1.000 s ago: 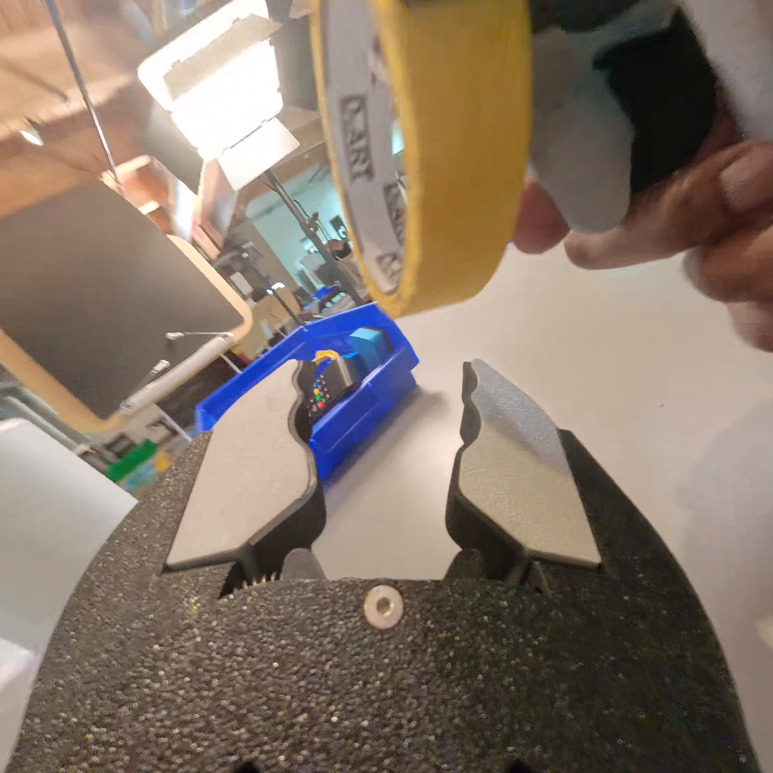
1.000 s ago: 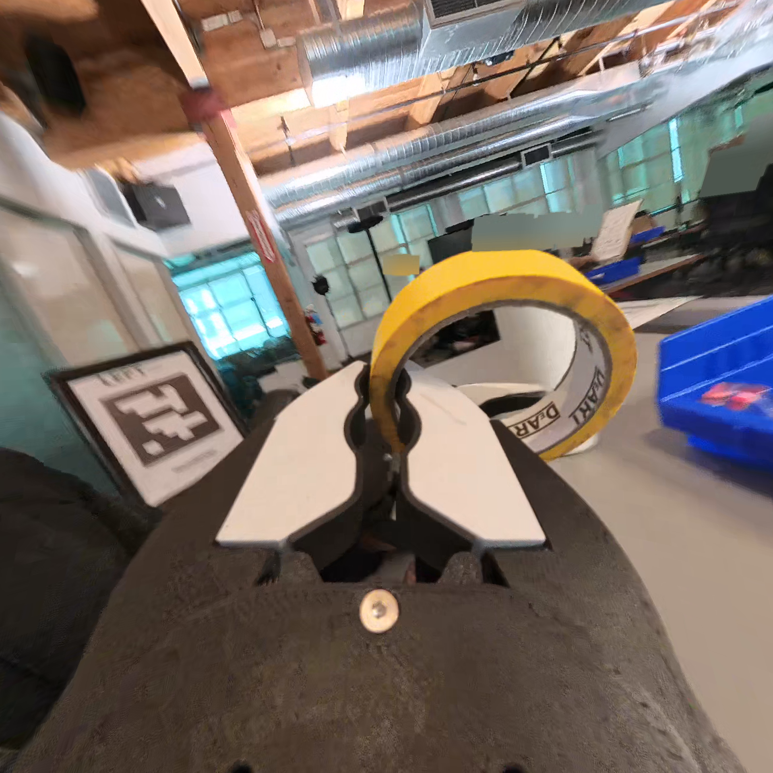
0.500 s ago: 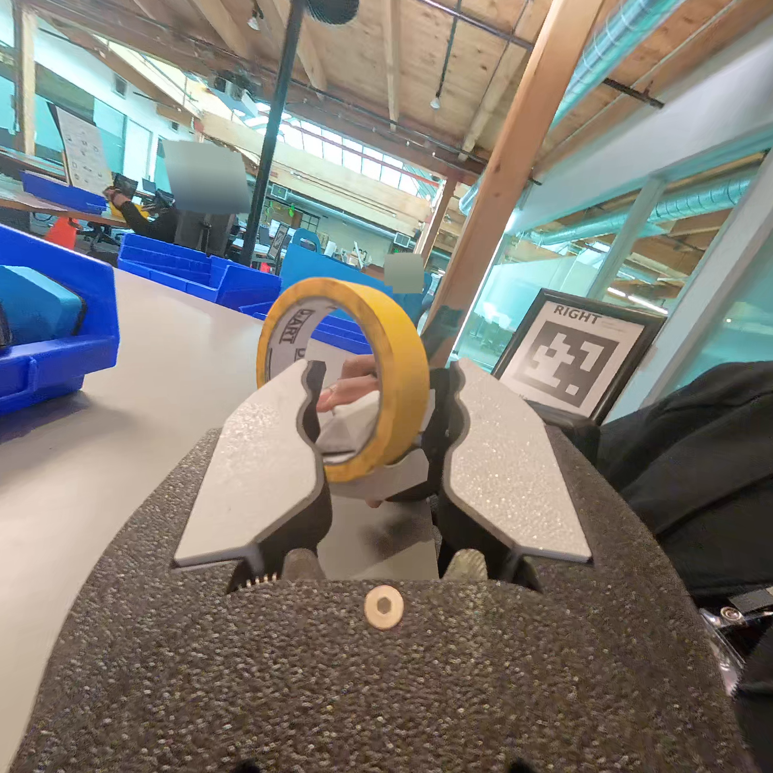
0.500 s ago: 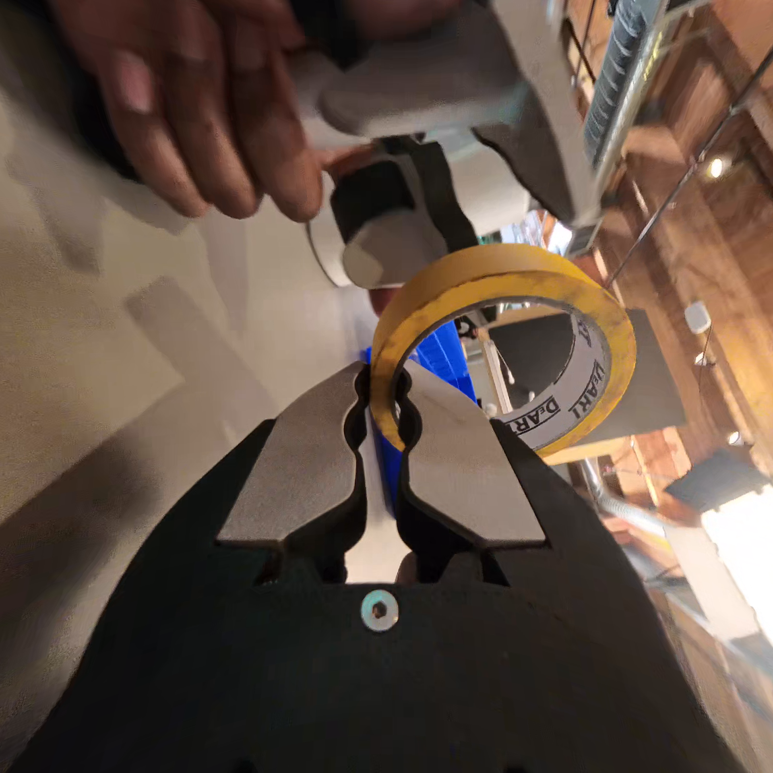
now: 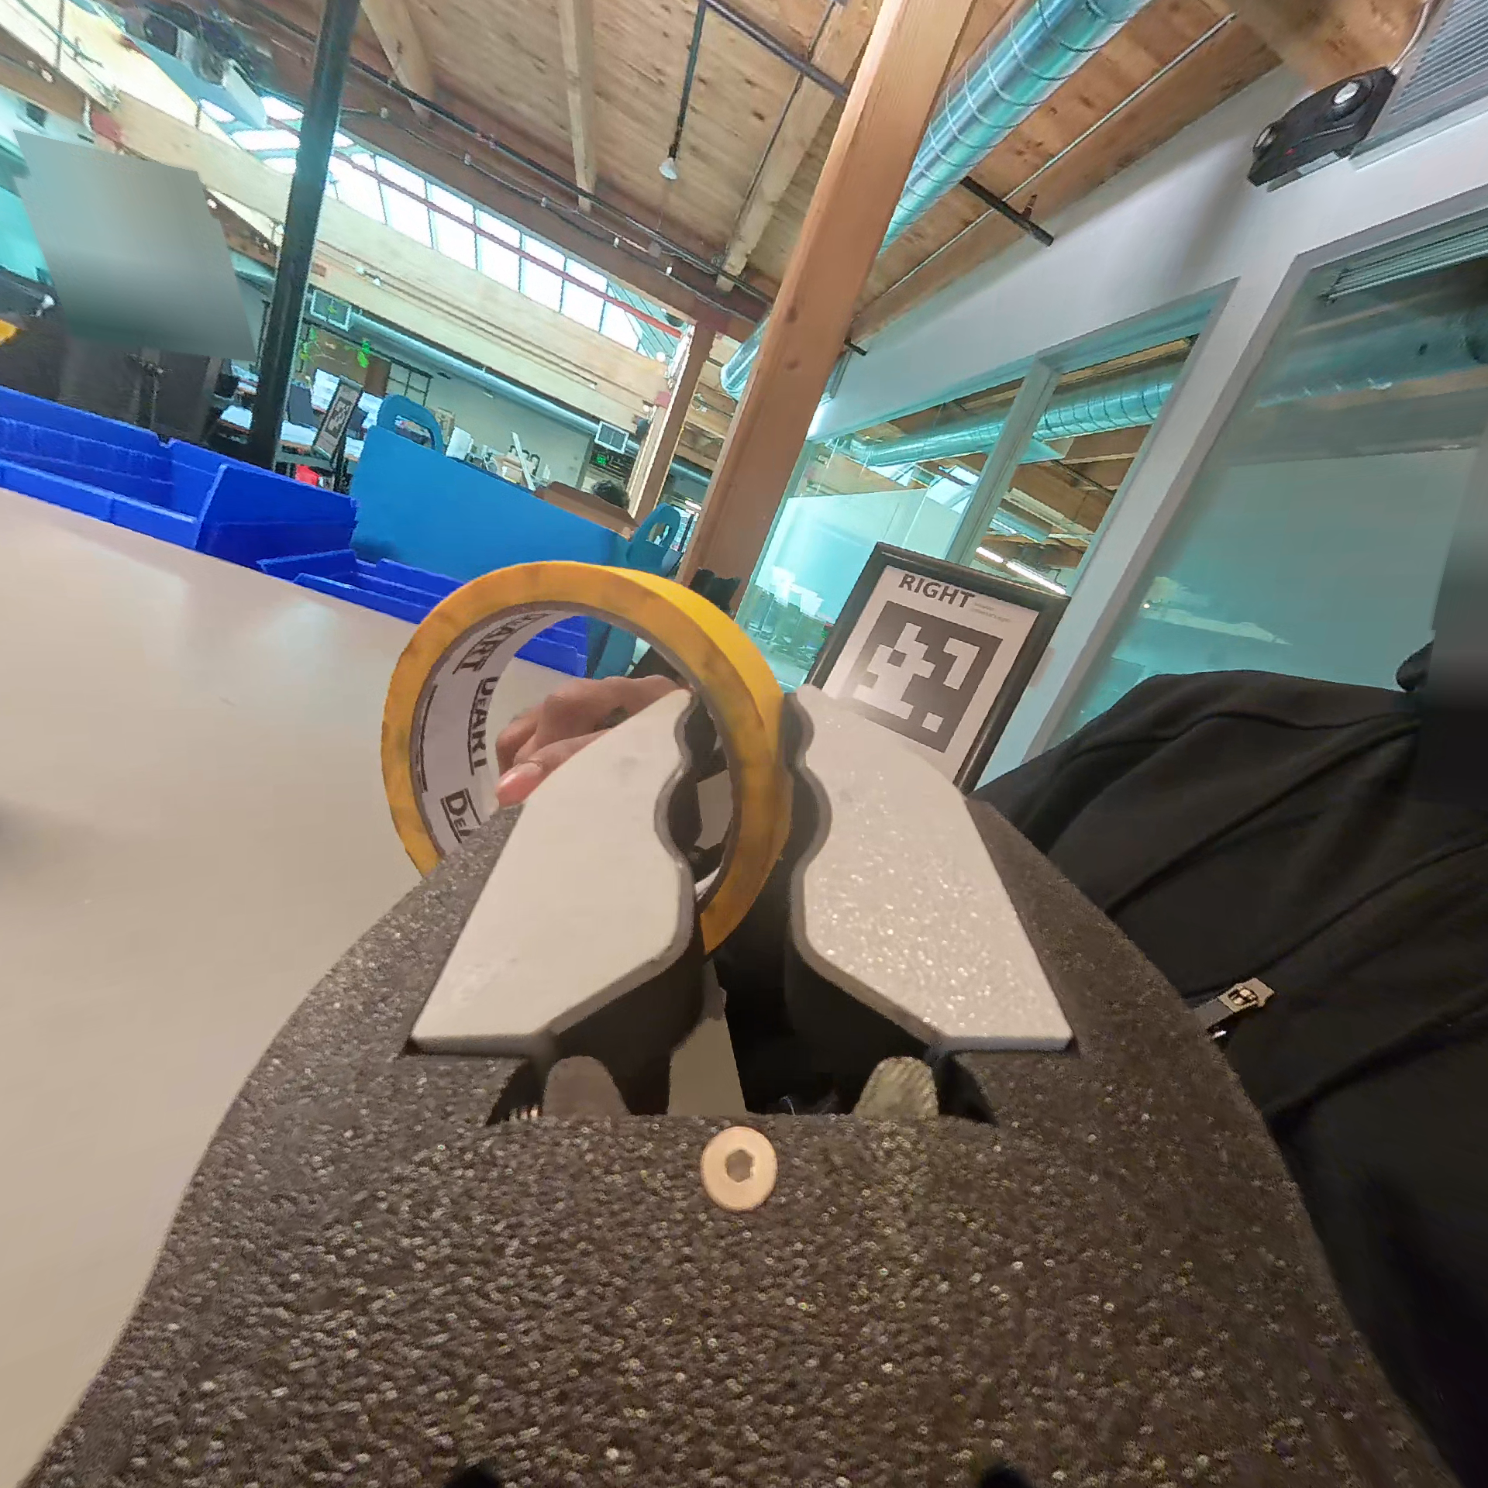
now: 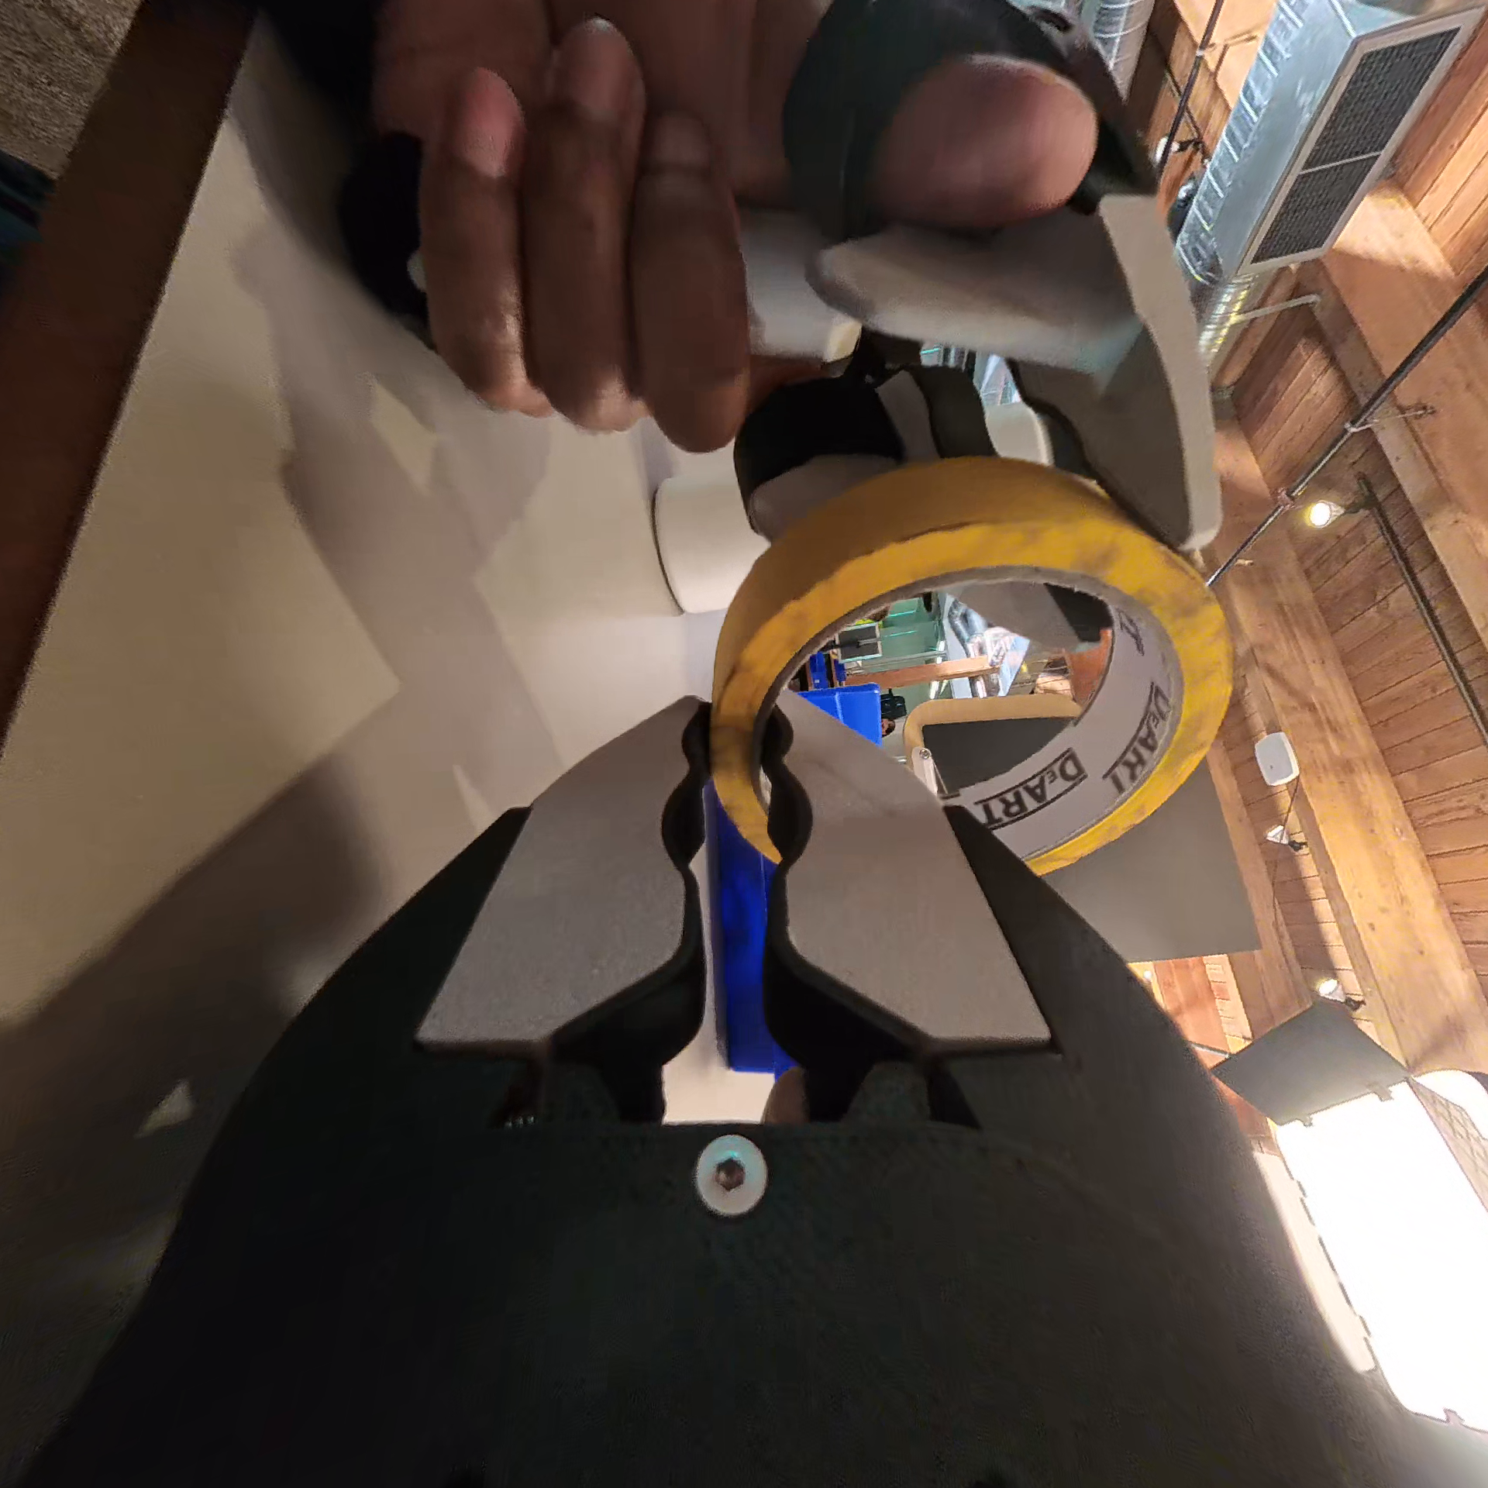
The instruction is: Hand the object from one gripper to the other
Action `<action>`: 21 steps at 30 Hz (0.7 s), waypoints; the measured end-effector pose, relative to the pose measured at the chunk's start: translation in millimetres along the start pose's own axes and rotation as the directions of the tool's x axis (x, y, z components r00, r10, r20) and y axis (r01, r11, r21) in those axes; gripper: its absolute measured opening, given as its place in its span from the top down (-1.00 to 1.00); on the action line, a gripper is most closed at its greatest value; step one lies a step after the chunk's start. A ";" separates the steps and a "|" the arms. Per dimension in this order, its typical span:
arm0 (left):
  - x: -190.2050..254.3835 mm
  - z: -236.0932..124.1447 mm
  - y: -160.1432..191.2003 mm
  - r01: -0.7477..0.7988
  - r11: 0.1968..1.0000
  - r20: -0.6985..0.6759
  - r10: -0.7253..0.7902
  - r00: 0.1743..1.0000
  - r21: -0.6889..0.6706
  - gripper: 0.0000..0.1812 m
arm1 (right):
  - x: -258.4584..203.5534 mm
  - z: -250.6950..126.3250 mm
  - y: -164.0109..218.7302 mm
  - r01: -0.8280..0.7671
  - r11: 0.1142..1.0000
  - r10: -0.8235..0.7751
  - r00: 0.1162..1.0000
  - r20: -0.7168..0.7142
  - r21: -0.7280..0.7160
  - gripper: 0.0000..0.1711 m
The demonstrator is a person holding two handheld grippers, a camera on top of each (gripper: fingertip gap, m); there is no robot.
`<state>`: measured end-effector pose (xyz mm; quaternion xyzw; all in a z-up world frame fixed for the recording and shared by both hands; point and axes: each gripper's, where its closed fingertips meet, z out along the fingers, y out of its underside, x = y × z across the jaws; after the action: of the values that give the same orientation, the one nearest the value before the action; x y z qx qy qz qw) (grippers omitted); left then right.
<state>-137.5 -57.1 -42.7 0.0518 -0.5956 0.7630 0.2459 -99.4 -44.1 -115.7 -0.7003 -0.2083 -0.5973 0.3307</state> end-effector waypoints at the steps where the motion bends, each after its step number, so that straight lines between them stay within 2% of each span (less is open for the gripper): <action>1: 0.3 -0.6 -1.9 -0.017 1.000 0.002 0.017 1.000 0.012 0.81 | 2.3 0.0 0.8 -0.018 1.000 0.018 1.000 -0.010 0.000 0.88; 3: 0.4 -2.1 -6.7 -0.089 0.995 0.029 0.088 0.996 0.038 0.82 | 6.8 -1.3 1.2 -0.087 0.996 0.088 0.996 -0.013 0.018 0.85; 5: -4.2 -4.2 -12.2 -0.202 0.978 0.110 0.196 0.974 0.046 0.82 | 12.9 -3.9 -0.6 -0.192 0.980 0.193 0.981 -0.005 0.056 0.80; 8: -13.6 -6.5 -20.3 -0.416 0.909 0.281 0.399 0.873 0.001 0.82 | 23.2 -7.0 0.0 -0.383 0.919 0.382 0.924 0.028 0.096 0.72; 11: -17.8 -6.2 -23.2 -0.637 0.760 0.406 0.627 0.665 -0.129 0.82 | 38.0 -11.4 0.7 -0.609 0.782 0.604 0.793 0.083 0.134 0.67; 14: -31.1 -9.7 -24.2 -0.750 0.572 0.501 0.781 0.374 -0.332 0.81 | 58.8 -19.7 8.1 -0.815 0.550 0.804 0.575 0.148 0.180 0.61; 16: -46.4 -14.2 -20.8 -0.734 0.459 0.507 0.843 0.182 -0.500 0.80 | 71.7 -25.4 17.0 -0.905 0.373 0.891 0.410 0.192 0.204 0.57; 18: -59.0 -15.8 -14.3 -0.683 0.351 0.455 0.890 0.031 -0.640 0.83 | 82.7 -29.6 24.7 -0.943 0.235 0.934 0.286 0.213 0.234 0.51; 21: -66.5 -9.2 -1.9 -0.630 0.213 0.344 0.934 -0.093 -0.747 0.83 | 88.6 -27.4 32.9 -0.958 0.144 0.962 0.194 0.191 0.247 0.43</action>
<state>-76.6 -69.0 -68.3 -0.0411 -0.6592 0.5157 -0.5458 -78.3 -95.6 -34.5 -0.6061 0.1946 -0.2133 0.7412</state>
